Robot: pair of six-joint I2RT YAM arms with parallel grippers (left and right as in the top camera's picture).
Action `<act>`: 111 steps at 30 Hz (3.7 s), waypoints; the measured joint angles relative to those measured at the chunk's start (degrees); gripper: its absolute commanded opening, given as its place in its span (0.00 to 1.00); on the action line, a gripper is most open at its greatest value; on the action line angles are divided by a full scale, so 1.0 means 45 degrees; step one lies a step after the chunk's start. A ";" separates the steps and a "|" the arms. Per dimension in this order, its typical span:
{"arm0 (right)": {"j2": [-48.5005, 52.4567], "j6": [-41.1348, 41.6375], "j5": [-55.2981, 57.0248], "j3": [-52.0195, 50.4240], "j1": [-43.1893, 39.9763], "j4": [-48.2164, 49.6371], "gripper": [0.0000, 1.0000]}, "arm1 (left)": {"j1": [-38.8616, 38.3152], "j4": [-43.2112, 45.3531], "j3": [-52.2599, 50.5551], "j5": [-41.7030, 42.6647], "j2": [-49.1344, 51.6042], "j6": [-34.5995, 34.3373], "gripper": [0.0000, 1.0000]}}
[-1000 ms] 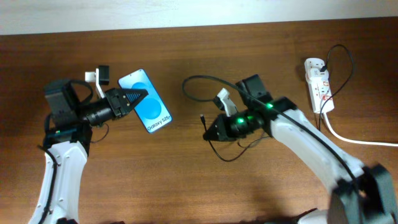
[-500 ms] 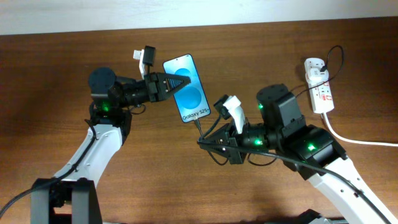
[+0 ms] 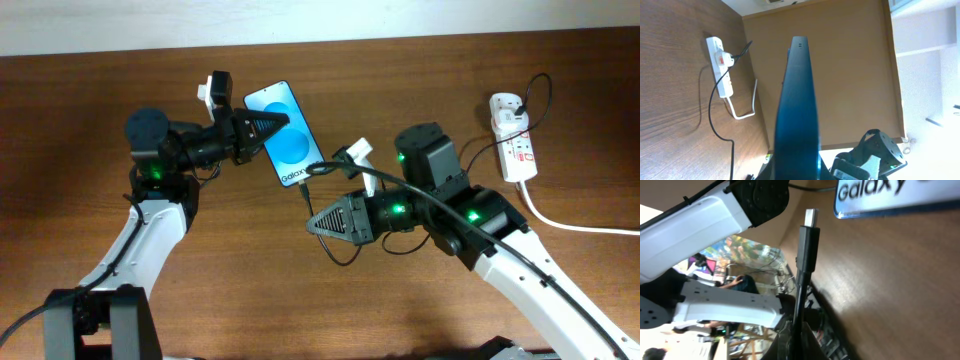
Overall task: Plug charger to phone and switch on socket
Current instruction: 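Raise phone with left gripper and bring cable end toward its port, then push the USB-C plug up into the phone's bottom port with right gripper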
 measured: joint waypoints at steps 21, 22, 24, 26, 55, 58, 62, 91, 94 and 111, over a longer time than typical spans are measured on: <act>0.0175 0.0097 -0.0325 0.0000 0.0000 -0.0005 0.04 | 0.0777 0.1797 0.0000 0.1438 0.0000 -0.2773 0.00; 0.0228 0.0136 -0.0325 0.0000 0.0000 0.0000 0.04 | 0.0772 0.1797 0.0000 0.1413 0.0000 -0.2803 0.00; 0.0359 0.0219 -0.0325 0.0000 0.0000 0.0000 0.04 | 0.0763 0.1797 0.0000 0.1307 0.0000 -0.2803 0.00; 0.0481 0.0248 -0.0325 0.0000 0.0000 0.0000 0.04 | 0.0733 0.1797 0.0000 0.1132 0.0000 -0.2803 0.00; 0.0539 0.0296 -0.0908 0.0000 0.0000 0.0481 0.04 | 0.0651 0.1797 0.0000 0.1064 0.0000 -0.2803 0.00; 0.0539 0.0287 -0.0933 0.0000 0.0000 0.0505 0.04 | 0.0651 0.1797 0.0000 0.1205 0.0000 -0.2803 0.00; 0.0539 0.0291 -0.0942 0.0000 0.0000 0.0534 0.04 | 0.0651 0.1797 0.0000 0.1214 0.0000 -0.2841 0.00; 0.0539 0.0291 -0.0937 -0.0010 0.0015 0.0733 0.04 | 0.0525 0.1797 0.0000 0.1491 0.0000 -0.3225 0.00; 0.0539 0.0301 -0.0947 -0.0049 0.0058 0.1350 0.05 | 0.0520 0.1797 0.0005 0.1423 0.0000 -0.3230 0.00; 0.0238 -0.1175 0.0151 -0.0117 0.0083 0.0782 0.80 | 0.0078 0.1797 0.0005 0.1826 0.0000 -0.0602 0.00</act>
